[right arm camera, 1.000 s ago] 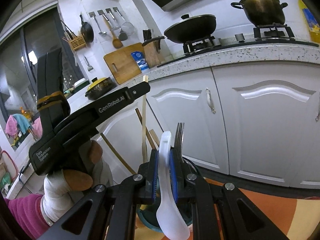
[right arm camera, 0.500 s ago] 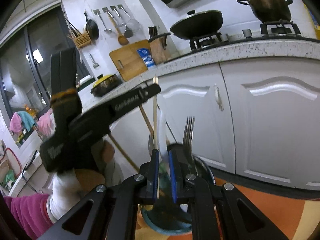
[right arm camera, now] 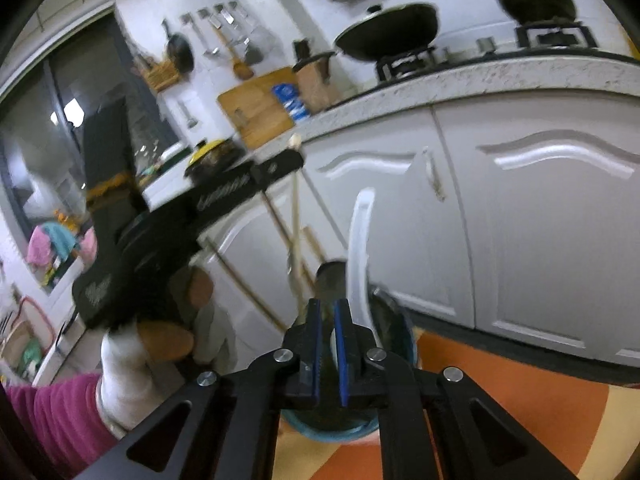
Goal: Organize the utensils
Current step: 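Lift the chopstick and white spoon up over the holder and lower them in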
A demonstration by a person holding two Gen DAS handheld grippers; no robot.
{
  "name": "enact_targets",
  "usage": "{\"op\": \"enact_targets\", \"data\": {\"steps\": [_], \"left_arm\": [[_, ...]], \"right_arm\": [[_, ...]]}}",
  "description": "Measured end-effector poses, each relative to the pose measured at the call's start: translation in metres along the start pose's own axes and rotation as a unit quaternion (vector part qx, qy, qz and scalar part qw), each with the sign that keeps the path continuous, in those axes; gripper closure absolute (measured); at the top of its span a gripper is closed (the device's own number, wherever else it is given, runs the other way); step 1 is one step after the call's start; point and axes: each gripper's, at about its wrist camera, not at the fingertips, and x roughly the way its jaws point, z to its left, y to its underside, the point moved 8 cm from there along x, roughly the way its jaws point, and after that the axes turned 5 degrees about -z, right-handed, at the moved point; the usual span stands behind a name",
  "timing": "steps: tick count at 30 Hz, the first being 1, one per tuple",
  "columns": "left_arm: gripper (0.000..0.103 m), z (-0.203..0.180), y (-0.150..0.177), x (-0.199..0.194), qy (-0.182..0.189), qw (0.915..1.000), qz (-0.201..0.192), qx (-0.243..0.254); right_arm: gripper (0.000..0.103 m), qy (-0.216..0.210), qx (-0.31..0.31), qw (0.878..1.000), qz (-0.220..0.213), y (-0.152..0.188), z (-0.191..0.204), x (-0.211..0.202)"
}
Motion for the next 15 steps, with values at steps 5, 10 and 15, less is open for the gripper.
{"op": "enact_targets", "data": {"steps": [5, 10, 15], "left_arm": [[0.098, 0.000, 0.003, 0.002, -0.002, 0.9999, 0.006, -0.012], [0.098, -0.001, 0.004, 0.001, -0.011, 0.9999, 0.004, -0.001], [0.098, 0.004, 0.008, 0.001, -0.016, 0.9998, 0.004, -0.011]], "right_arm": [[0.097, 0.012, -0.020, 0.997, 0.074, 0.023, 0.004, 0.026], [0.097, 0.031, 0.023, 0.995, 0.090, 0.024, -0.016, 0.053], [0.097, 0.047, 0.025, 0.995, 0.079, 0.025, -0.023, 0.039]]}}
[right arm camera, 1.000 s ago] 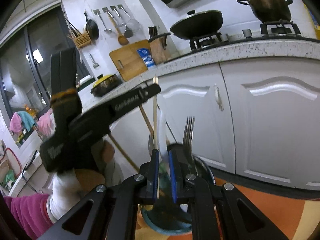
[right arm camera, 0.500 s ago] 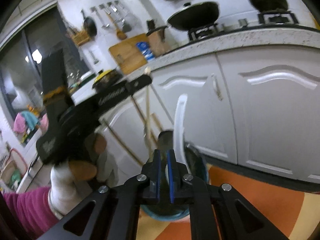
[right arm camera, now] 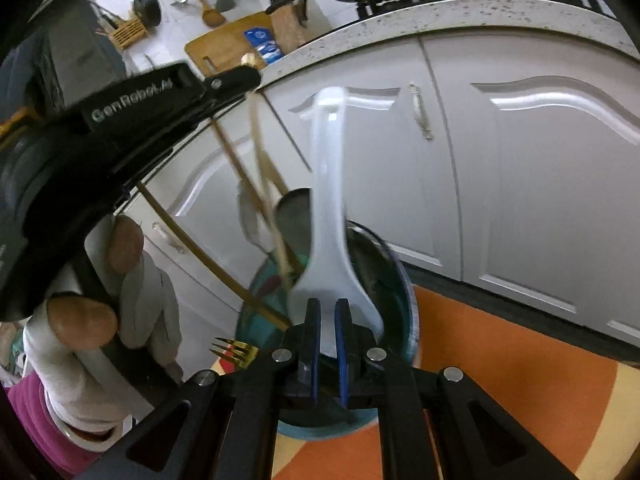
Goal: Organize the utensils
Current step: 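Lift the chopstick and white spoon up over the holder and lower them in, then open both tools to release the chopstick and white spoon into the holder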
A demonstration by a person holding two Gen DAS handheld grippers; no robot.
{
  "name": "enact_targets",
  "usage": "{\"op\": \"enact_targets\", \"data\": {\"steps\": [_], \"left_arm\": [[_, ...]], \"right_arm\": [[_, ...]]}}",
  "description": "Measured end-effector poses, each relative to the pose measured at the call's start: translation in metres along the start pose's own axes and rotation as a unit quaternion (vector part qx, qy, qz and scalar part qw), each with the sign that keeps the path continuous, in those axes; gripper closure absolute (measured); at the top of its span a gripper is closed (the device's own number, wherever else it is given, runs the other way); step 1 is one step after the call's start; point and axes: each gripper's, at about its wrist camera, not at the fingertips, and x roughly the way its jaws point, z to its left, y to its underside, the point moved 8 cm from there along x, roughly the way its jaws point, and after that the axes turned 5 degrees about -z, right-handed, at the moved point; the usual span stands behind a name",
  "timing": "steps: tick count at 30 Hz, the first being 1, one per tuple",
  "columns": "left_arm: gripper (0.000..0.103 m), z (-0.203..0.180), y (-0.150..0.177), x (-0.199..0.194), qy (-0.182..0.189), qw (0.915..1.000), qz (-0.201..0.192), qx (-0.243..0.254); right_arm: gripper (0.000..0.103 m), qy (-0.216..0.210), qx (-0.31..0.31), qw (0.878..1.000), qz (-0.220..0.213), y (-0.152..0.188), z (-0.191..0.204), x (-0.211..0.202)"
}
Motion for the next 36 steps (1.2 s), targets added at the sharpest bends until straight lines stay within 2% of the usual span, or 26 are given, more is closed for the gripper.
{"op": "enact_targets", "data": {"steps": [5, 10, 12, 14, 15, 20, 22, 24, 30, 36], "left_arm": [[0.098, -0.002, 0.002, -0.005, -0.002, 0.9999, -0.001, 0.017], [0.098, 0.004, 0.000, -0.005, -0.008, 0.9999, 0.002, 0.012], [0.098, 0.004, 0.000, -0.005, -0.008, 0.9998, 0.004, 0.015], [0.098, 0.002, 0.000, -0.007, -0.005, 0.9998, 0.004, 0.019], [0.098, 0.001, 0.000, -0.008, -0.003, 0.9998, 0.004, 0.021], [0.087, -0.003, 0.002, -0.010, 0.007, 0.9997, 0.009, 0.022], [0.075, -0.004, 0.002, -0.012, 0.018, 0.9996, 0.014, 0.016], [0.067, -0.005, 0.002, -0.015, 0.022, 0.9995, 0.018, 0.016], [0.065, -0.003, 0.003, -0.024, 0.020, 0.9993, 0.029, 0.014], [0.057, 0.000, 0.000, -0.042, 0.023, 0.9990, 0.036, 0.012]], "right_arm": [[0.097, -0.004, 0.003, 1.000, -0.011, -0.003, -0.002, -0.013], [0.097, -0.037, -0.007, 0.999, 0.004, -0.001, 0.016, -0.002], [0.097, -0.017, -0.021, 1.000, 0.014, 0.001, 0.016, 0.009], [0.098, 0.033, -0.021, 0.999, 0.020, 0.001, 0.000, 0.015], [0.099, 0.042, -0.012, 0.999, 0.018, 0.000, -0.008, 0.014], [0.098, 0.026, 0.007, 1.000, 0.008, -0.004, -0.012, -0.002], [0.098, 0.016, 0.006, 1.000, 0.003, -0.006, -0.007, -0.008], [0.098, 0.011, 0.007, 1.000, -0.007, -0.008, -0.006, -0.018], [0.097, 0.009, 0.022, 1.000, -0.019, -0.004, -0.006, -0.030], [0.097, 0.021, 0.019, 0.999, -0.024, 0.001, -0.007, -0.039]]}}
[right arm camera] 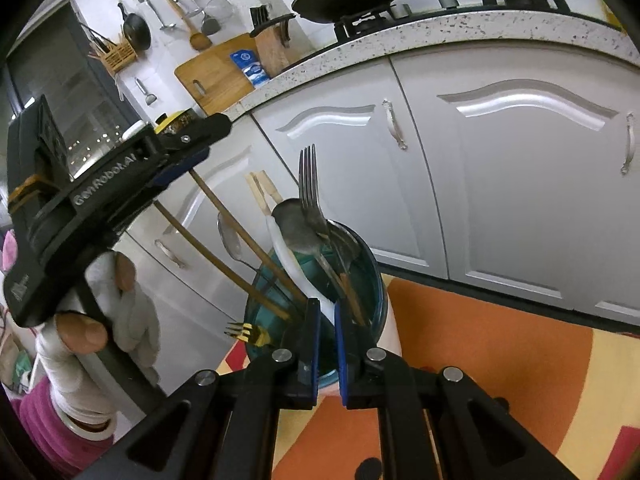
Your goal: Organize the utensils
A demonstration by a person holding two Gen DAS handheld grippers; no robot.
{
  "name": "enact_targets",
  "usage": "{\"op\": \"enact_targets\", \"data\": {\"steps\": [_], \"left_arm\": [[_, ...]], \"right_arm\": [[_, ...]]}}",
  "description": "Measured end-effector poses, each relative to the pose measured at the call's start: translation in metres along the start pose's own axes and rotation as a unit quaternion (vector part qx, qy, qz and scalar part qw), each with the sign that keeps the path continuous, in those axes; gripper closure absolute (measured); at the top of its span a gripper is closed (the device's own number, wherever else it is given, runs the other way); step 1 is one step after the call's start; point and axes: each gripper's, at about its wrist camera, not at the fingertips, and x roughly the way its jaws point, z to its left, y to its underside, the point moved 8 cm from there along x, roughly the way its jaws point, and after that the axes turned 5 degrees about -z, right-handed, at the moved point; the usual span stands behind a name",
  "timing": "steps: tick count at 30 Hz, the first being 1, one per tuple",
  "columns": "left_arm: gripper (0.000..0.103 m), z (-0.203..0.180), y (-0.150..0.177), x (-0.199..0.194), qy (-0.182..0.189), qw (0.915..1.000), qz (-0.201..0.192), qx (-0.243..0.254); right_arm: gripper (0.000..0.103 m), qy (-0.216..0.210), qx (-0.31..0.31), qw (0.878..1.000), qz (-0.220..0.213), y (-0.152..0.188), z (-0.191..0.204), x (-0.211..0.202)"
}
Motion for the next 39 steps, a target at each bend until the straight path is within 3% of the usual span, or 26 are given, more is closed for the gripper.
{"op": "enact_targets", "data": {"steps": [3, 5, 9, 16, 26, 39], "left_arm": [[0.047, -0.001, -0.006, -0.013, 0.010, 0.9999, -0.005, -0.002], [0.043, -0.001, -0.009, -0.021, 0.016, 0.9998, -0.007, -0.005], [0.035, -0.001, -0.014, -0.040, 0.022, 0.9997, -0.007, -0.007], [0.035, -0.004, 0.006, -0.067, -0.003, 0.9996, 0.013, 0.023], [0.035, 0.007, 0.059, -0.083, -0.037, 0.9976, 0.058, 0.011], [0.035, 0.011, 0.082, -0.095, -0.060, 0.9951, 0.079, 0.006]], "right_arm": [[0.092, 0.013, -0.004, 1.000, -0.001, 0.001, 0.002, -0.003], [0.082, 0.020, -0.008, 1.000, -0.005, 0.004, 0.004, -0.010], [0.080, 0.025, -0.015, 0.999, -0.014, 0.004, 0.011, -0.018], [0.074, 0.058, -0.041, 0.997, -0.033, 0.009, 0.028, -0.034], [0.071, 0.097, -0.039, 0.993, -0.048, 0.023, 0.026, -0.055], [0.063, 0.131, -0.050, 0.989, -0.051, 0.033, 0.029, -0.061]]}}
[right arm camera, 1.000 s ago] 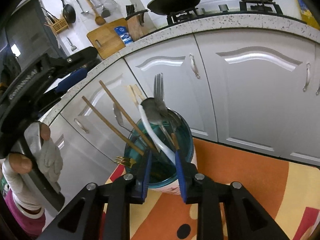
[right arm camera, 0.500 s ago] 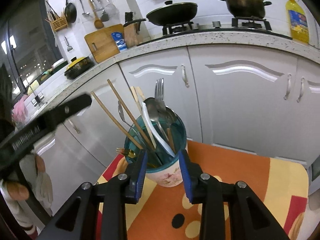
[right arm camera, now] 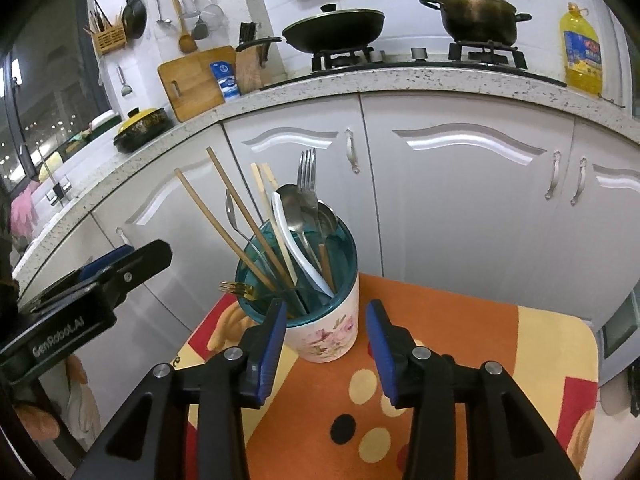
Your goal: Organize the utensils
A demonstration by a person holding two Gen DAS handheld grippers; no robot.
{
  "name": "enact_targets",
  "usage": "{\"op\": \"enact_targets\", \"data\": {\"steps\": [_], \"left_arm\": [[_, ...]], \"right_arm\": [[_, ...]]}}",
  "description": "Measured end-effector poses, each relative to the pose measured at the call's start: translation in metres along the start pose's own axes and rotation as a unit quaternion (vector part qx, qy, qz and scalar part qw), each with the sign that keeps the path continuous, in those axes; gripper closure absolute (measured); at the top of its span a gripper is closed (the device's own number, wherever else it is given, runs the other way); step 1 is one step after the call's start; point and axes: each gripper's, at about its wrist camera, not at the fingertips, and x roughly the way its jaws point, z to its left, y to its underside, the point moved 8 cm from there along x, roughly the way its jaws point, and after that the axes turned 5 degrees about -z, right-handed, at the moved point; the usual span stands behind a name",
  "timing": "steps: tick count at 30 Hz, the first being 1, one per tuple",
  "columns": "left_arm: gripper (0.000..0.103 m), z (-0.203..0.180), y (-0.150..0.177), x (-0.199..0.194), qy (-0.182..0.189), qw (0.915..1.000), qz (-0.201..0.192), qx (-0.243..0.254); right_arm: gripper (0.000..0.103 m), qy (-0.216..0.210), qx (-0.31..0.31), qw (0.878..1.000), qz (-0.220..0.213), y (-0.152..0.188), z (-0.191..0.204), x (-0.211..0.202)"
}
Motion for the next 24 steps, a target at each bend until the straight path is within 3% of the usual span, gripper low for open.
{"op": "enact_targets", "data": {"steps": [24], "left_arm": [[0.035, 0.000, 0.015, -0.008, -0.026, 0.9995, 0.010, 0.013]], "right_arm": [[0.062, 0.015, -0.010, 1.000, -0.007, 0.001, 0.007, -0.006]]}}
